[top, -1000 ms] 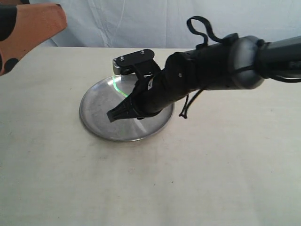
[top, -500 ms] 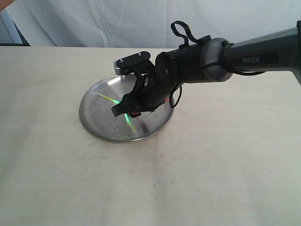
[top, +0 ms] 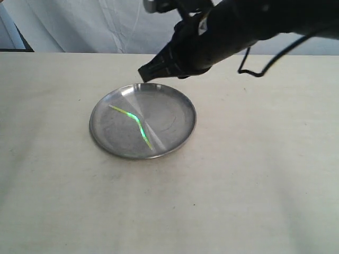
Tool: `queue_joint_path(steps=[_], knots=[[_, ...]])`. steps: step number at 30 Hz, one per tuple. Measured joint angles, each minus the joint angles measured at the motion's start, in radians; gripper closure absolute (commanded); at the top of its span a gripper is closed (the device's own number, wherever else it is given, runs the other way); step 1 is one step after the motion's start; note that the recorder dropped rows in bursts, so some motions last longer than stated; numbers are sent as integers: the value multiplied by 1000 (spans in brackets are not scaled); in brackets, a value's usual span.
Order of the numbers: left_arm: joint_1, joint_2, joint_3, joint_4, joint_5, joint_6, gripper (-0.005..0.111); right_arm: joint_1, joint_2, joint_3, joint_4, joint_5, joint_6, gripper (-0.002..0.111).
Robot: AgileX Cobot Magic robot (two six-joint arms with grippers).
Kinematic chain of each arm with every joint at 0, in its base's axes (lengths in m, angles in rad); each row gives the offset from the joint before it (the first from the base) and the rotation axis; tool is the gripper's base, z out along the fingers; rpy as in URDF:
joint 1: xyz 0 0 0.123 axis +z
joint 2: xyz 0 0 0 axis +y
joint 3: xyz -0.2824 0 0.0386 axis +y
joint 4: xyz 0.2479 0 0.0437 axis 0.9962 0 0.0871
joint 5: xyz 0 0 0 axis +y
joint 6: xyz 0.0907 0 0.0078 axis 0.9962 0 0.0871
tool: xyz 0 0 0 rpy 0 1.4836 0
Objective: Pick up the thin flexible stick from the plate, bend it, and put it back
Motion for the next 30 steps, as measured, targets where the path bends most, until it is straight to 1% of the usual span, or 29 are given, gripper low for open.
queue_joint_path(steps=[4, 7, 8, 12, 14, 15, 16, 18, 20, 22, 25, 30], knots=[[0, 0, 0, 0, 0, 0, 26, 0, -151, 81, -11, 32, 76, 107], [0, 0, 0, 0, 0, 0, 26, 0, -260, 107, 52, 181, 102, 107], [0, 0, 0, 0, 0, 0, 26, 0, -272, 107, 59, 196, 104, 107], [0, 0, 0, 0, 0, -2, 26, 0, -309, 107, 81, 217, 107, 107], [0, 0, 0, 0, 0, -2, 26, 0, -352, 131, 53, 207, 107, 107], [0, 0, 0, 0, 0, -2, 26, 0, -381, 158, 20, 180, 113, 107], [0, 0, 0, 0, 0, -2, 26, 0, -418, 213, -25, 110, 132, 107], [0, 0, 0, 0, 0, -2, 26, -10, -487, 368, -76, -95, 153, 107], [0, 0, 0, 0, 0, -2, 26, -56, -558, 537, -60, -291, 158, 107], [0, 0, 0, 0, 0, -2, 26, -105, -622, 637, -10, -379, 160, 107], [0, 0, 0, 0, 0, -2, 26, -197, -724, 755, 63, -451, 162, 107], [0, 0, 0, 0, 0, -2, 26, -330, -930, 889, 103, -462, 164, 107]])
